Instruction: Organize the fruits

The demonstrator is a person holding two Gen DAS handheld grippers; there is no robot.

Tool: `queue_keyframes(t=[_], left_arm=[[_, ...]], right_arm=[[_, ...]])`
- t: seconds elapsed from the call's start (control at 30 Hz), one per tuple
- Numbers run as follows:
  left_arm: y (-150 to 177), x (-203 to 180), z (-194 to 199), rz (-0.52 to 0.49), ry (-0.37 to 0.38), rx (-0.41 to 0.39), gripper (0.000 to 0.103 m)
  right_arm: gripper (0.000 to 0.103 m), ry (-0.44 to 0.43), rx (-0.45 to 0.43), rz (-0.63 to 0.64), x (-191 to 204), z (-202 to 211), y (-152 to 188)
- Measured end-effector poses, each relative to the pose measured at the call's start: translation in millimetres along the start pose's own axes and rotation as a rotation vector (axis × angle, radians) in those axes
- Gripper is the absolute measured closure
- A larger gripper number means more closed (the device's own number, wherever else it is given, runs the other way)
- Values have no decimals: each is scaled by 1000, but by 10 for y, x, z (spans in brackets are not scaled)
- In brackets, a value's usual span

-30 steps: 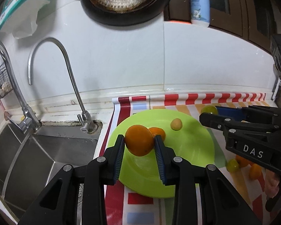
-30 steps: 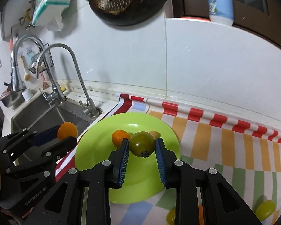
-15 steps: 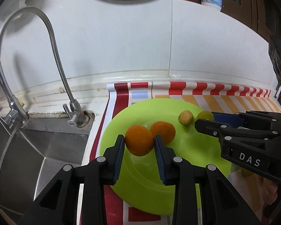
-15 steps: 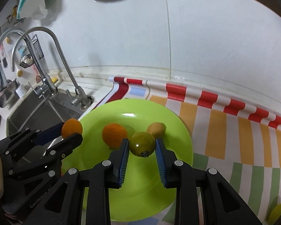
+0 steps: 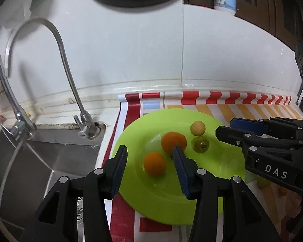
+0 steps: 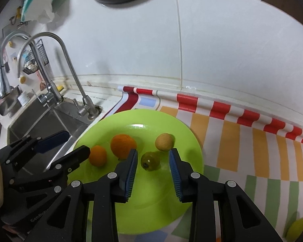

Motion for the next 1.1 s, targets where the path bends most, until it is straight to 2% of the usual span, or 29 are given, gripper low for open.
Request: queue_keyframes(t=[0.37, 1.1], left_arm=[[-23, -133, 461, -16, -8, -58, 55], [69, -663, 1280, -69, 75, -168, 46]], right_arm=[[69, -10, -71, -6, -24, 557, 88], [69, 77, -218, -46, -219, 1697, 531]])
Point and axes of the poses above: each gripper's, at about its wrist camera, not at the fingertips, and z roughly against the way its jaws point, x to its left, y to its underside, the point moved 1 cm from there along -z, roughly the way its jaws point, and after that the axes turned 5 degrees about y, right-handed, at the moved point
